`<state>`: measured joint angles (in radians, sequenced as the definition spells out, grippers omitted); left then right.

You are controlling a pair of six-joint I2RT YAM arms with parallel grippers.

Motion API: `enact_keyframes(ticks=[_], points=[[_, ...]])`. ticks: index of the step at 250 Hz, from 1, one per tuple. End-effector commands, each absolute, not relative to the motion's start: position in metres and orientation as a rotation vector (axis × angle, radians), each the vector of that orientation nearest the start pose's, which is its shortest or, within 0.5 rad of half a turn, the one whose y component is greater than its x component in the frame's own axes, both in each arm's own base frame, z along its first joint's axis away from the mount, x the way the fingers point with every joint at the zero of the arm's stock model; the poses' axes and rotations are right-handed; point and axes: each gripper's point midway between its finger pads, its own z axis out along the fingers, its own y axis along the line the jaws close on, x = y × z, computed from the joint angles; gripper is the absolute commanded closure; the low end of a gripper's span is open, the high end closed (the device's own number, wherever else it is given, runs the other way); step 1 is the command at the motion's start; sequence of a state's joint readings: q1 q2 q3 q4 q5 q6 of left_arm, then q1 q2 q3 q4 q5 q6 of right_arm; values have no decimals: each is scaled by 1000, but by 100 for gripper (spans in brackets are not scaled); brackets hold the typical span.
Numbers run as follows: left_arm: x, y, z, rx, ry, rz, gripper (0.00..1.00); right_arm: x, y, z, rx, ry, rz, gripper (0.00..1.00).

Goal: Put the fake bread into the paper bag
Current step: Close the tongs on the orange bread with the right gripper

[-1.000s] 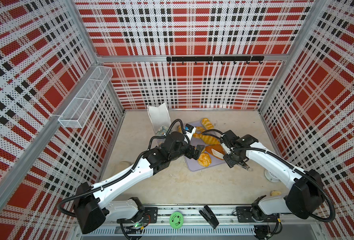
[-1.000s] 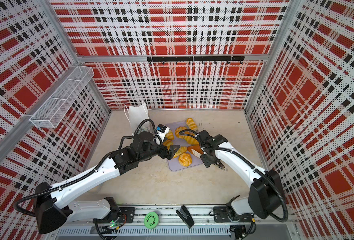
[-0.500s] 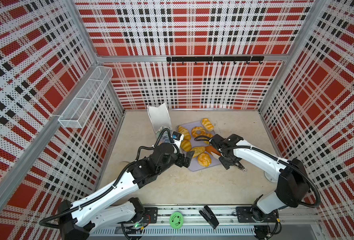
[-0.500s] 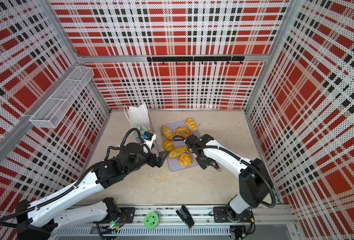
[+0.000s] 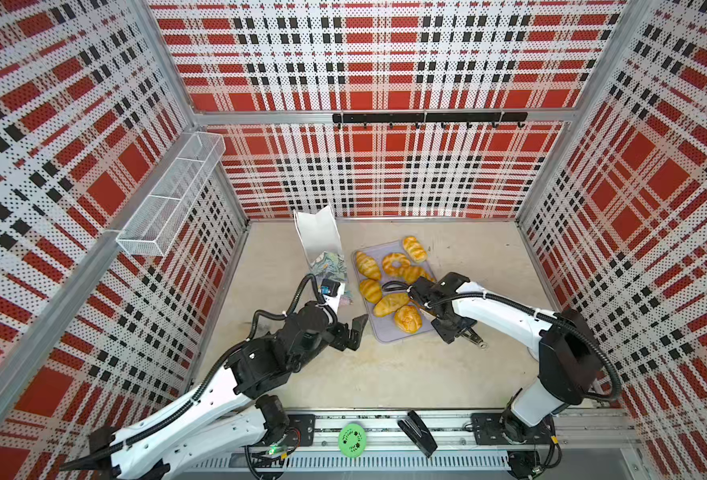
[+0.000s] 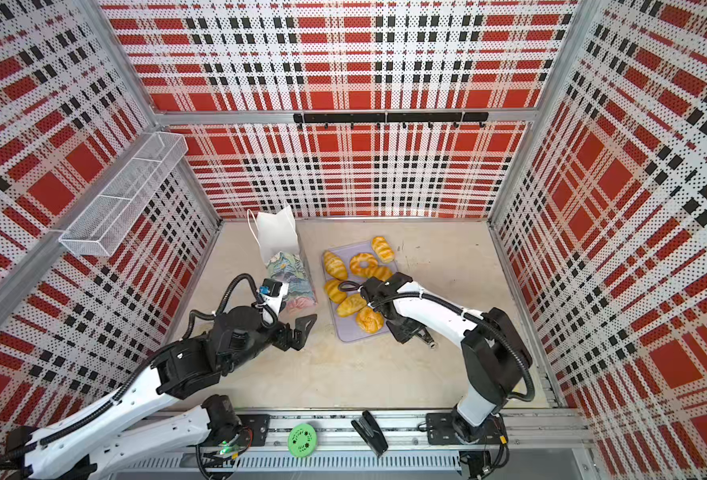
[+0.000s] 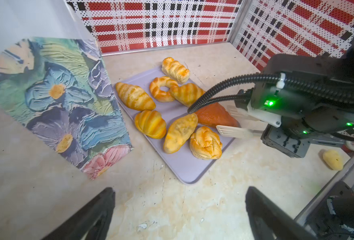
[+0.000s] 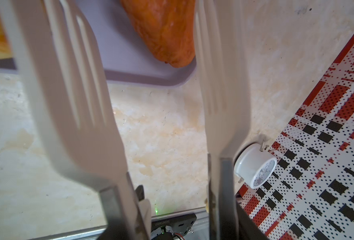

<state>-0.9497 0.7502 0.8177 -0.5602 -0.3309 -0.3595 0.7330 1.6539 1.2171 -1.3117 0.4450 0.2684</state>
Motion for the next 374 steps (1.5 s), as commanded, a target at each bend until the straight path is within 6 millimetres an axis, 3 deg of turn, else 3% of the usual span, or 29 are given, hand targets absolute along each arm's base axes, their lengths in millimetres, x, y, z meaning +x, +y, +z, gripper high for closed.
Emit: enact_keyframes(ticks=[1, 128, 171, 238, 318, 374], points=[[203, -178, 250, 380, 2055, -425, 1, 243, 110, 111, -707, 2873, -779, 44], [186, -148, 239, 364, 2097, -391, 1, 254, 109, 98, -752, 2868, -909, 44], [179, -136, 237, 312, 2103, -411, 1, 254, 109, 93, -807, 2874, -931, 52], [182, -130, 236, 245, 2110, -392, 1, 251, 109, 101, -814, 2865, -885, 74], [182, -124, 231, 176, 2135, -393, 1, 246, 114, 112, -795, 2840, -752, 81], [182, -119, 230, 124, 2141, -391, 0, 241, 118, 123, -758, 2822, -664, 82]])
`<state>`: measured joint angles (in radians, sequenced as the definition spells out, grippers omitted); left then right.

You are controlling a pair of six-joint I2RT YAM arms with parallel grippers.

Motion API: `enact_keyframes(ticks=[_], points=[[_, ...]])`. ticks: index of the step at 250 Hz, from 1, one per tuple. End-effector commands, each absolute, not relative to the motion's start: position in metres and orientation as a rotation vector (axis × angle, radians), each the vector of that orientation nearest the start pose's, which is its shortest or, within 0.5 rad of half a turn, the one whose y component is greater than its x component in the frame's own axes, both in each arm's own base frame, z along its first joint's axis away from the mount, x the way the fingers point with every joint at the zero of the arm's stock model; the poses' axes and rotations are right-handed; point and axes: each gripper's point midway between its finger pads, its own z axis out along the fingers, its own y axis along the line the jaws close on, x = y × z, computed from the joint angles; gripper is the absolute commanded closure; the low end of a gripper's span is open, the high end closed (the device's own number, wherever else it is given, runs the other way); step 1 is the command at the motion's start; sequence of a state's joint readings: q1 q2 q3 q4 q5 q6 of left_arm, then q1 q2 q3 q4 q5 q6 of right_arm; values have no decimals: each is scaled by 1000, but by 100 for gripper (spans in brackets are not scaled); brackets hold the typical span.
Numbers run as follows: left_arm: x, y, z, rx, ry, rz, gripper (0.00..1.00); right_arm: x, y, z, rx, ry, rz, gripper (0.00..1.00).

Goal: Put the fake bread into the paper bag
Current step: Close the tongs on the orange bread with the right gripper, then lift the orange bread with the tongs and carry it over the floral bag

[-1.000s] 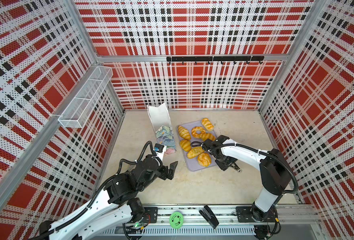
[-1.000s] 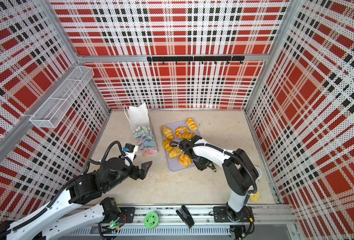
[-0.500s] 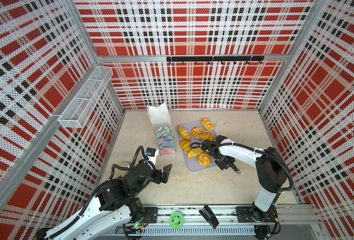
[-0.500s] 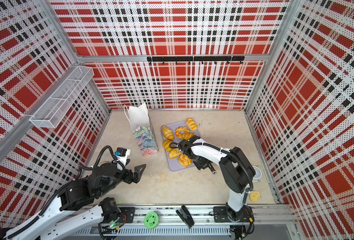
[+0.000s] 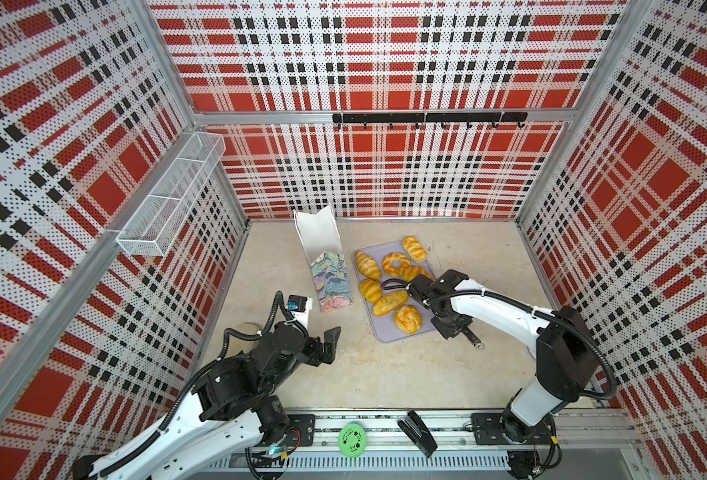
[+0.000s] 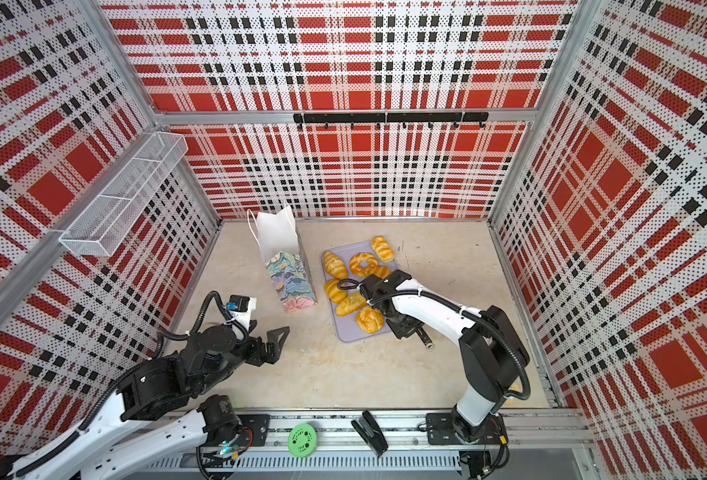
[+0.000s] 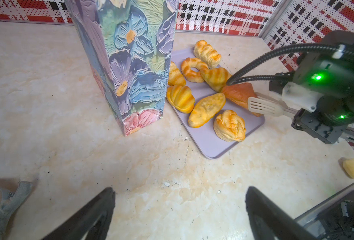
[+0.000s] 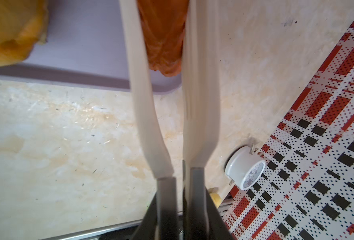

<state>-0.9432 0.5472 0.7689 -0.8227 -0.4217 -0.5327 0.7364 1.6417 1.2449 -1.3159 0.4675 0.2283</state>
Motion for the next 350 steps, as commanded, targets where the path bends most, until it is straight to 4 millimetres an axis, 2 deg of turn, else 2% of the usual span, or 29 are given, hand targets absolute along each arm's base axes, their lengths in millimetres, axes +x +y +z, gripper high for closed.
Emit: enact_keyframes(ticks=[1, 72, 114, 202, 271, 350], points=[[183, -119, 230, 122, 2141, -392, 1, 241, 118, 123, -757, 2822, -664, 82], [184, -115, 223, 72, 2170, -366, 1, 239, 123, 140, -700, 2789, -560, 82], [188, -111, 219, 30, 2179, -337, 1, 240, 132, 152, -667, 2762, -451, 82], [197, -98, 214, -46, 2181, -325, 1, 251, 177, 190, -639, 2648, -133, 82], [209, -90, 202, -121, 2204, -335, 1, 259, 209, 222, -663, 2562, 24, 82], [220, -87, 189, -167, 2249, -334, 1, 267, 252, 273, -678, 2418, 242, 81]])
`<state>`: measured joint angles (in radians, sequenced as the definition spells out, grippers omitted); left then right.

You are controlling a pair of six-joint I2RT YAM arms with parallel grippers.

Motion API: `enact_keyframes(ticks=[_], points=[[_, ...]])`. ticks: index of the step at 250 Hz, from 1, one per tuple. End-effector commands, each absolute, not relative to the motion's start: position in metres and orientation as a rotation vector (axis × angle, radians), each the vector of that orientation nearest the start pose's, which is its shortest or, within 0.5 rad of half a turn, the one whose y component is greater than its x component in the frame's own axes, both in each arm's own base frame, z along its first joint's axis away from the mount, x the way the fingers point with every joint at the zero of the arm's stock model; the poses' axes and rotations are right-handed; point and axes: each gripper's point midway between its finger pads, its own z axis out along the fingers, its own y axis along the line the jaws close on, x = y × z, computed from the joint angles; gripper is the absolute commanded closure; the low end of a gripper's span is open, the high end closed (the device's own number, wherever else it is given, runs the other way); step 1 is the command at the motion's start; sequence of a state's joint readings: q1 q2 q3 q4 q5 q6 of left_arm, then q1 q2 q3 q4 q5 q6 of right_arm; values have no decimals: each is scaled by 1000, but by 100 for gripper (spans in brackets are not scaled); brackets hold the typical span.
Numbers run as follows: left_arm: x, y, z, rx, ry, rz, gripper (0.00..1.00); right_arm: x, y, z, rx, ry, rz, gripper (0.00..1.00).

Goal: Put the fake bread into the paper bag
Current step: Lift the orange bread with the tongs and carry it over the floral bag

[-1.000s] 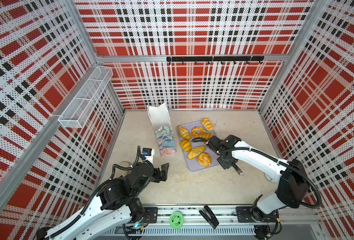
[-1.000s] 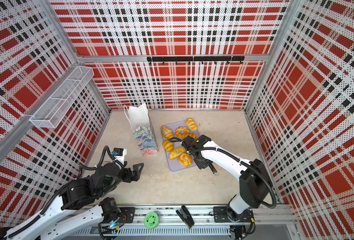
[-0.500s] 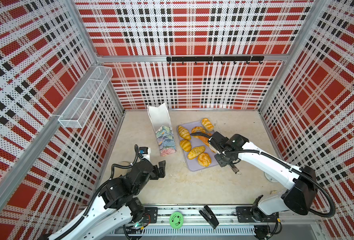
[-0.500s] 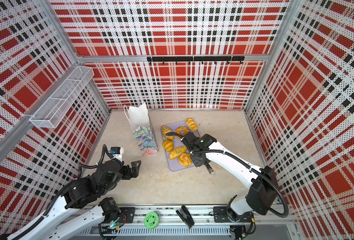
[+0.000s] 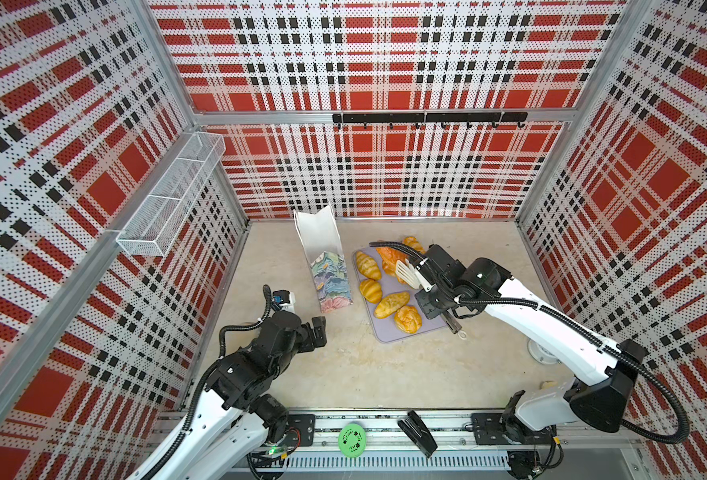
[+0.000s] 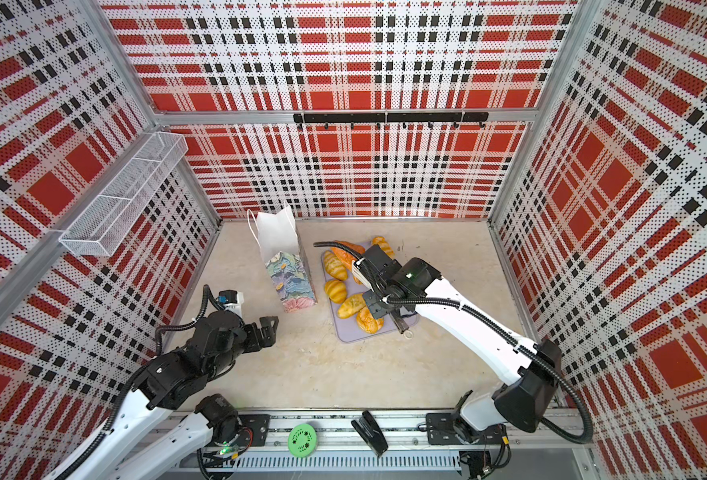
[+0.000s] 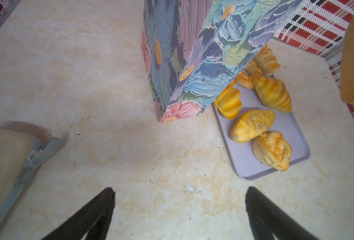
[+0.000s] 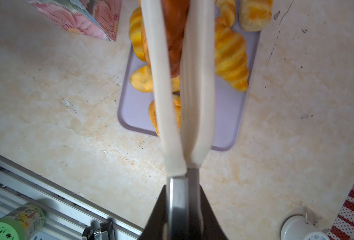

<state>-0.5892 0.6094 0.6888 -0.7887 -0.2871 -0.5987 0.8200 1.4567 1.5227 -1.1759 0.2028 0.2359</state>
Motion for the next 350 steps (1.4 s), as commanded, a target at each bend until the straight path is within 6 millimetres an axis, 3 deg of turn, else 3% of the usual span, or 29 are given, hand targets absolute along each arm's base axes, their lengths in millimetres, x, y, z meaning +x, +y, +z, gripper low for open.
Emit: enact_keyframes(ticks=[1, 124, 220, 295, 350], points=[[220, -87, 188, -167, 2250, -333, 1, 267, 253, 273, -678, 2416, 246, 81], [230, -86, 174, -198, 2287, -322, 1, 264, 339, 333, -850, 2218, 492, 80], [229, -85, 166, -208, 2307, -318, 1, 273, 391, 351, -906, 2131, 644, 80], [229, -86, 163, -210, 2313, -323, 1, 294, 410, 349, -895, 2114, 617, 78], [229, -87, 161, -205, 2319, -325, 1, 317, 409, 342, -855, 2137, 565, 78]])
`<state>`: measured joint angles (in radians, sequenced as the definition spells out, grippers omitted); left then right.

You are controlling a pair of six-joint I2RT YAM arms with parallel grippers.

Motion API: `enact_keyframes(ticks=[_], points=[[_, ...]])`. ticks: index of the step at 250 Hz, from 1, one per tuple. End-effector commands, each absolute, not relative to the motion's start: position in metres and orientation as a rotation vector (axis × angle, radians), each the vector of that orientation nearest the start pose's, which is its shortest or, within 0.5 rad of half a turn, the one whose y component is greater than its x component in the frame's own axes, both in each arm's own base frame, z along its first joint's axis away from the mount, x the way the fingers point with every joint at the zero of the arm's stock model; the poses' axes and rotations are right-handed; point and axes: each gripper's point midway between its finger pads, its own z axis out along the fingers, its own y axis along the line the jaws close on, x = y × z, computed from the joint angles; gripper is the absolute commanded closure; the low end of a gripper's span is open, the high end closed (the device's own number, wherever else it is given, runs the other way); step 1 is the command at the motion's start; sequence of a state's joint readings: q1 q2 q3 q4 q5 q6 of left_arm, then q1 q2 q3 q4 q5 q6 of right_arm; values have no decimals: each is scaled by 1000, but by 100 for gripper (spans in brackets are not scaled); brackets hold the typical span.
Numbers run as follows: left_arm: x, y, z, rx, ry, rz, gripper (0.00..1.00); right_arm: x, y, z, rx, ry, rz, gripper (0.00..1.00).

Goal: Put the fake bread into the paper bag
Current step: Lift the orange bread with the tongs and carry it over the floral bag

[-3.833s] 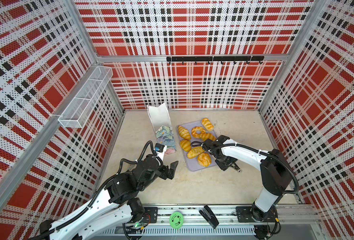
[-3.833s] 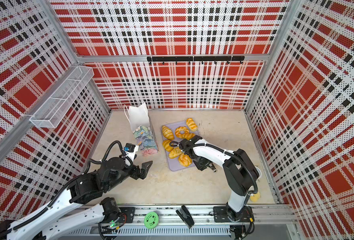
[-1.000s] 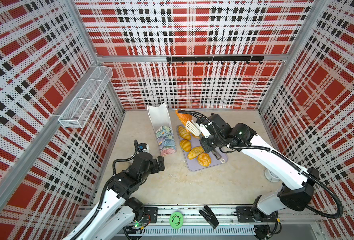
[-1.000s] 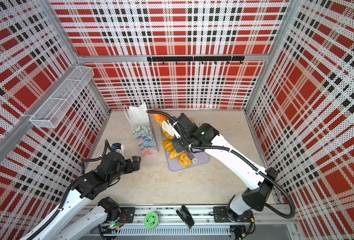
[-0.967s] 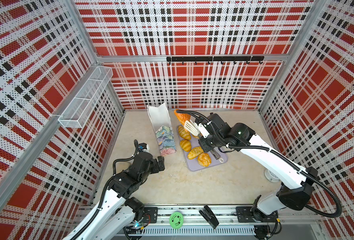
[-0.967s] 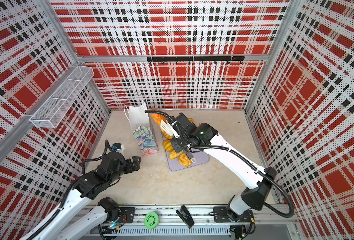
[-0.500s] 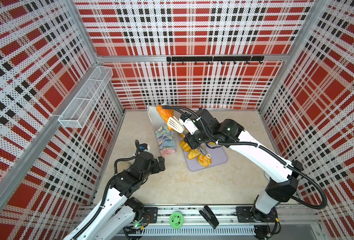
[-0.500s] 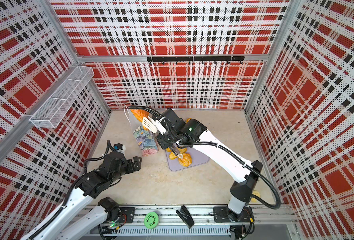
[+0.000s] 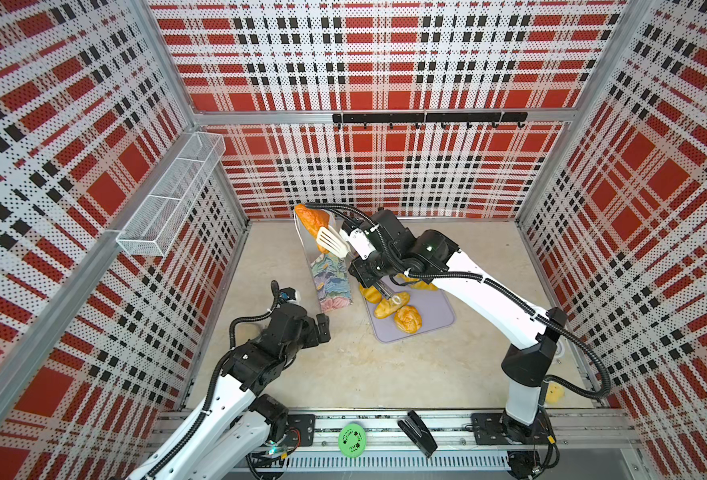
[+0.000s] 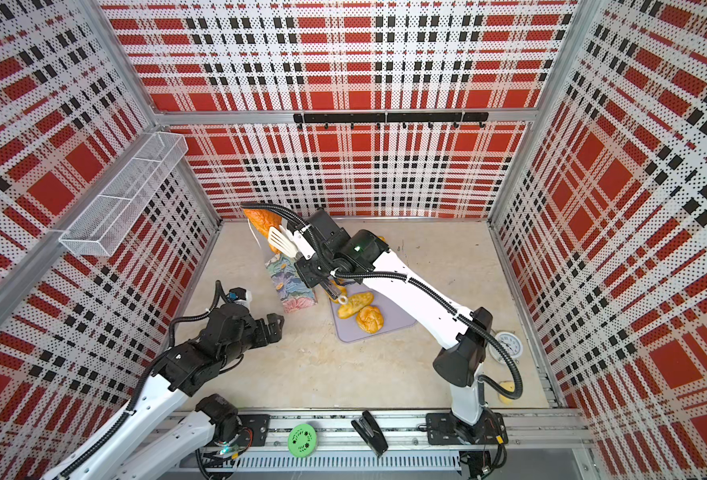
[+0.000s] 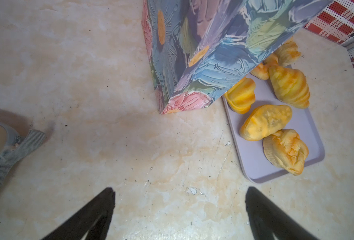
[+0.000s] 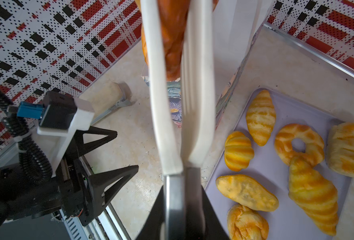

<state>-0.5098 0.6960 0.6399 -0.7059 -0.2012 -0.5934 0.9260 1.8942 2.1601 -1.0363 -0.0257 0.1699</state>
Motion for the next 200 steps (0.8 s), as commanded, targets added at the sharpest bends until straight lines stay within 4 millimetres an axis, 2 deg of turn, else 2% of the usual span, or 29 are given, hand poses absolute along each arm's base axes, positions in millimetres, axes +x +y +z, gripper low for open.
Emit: enact_keyframes(ticks=[1, 70, 111, 200], points=[[229, -87, 161, -204, 2319, -325, 1, 317, 409, 342, -856, 2137, 565, 78], [230, -86, 163, -208, 2314, -323, 1, 337, 406, 327, -836, 2174, 509, 77], [230, -86, 163, -208, 2314, -322, 1, 339, 409, 323, -852, 2180, 502, 75], [230, -87, 161, -206, 2322, -323, 1, 346, 399, 315, -847, 2201, 405, 67]])
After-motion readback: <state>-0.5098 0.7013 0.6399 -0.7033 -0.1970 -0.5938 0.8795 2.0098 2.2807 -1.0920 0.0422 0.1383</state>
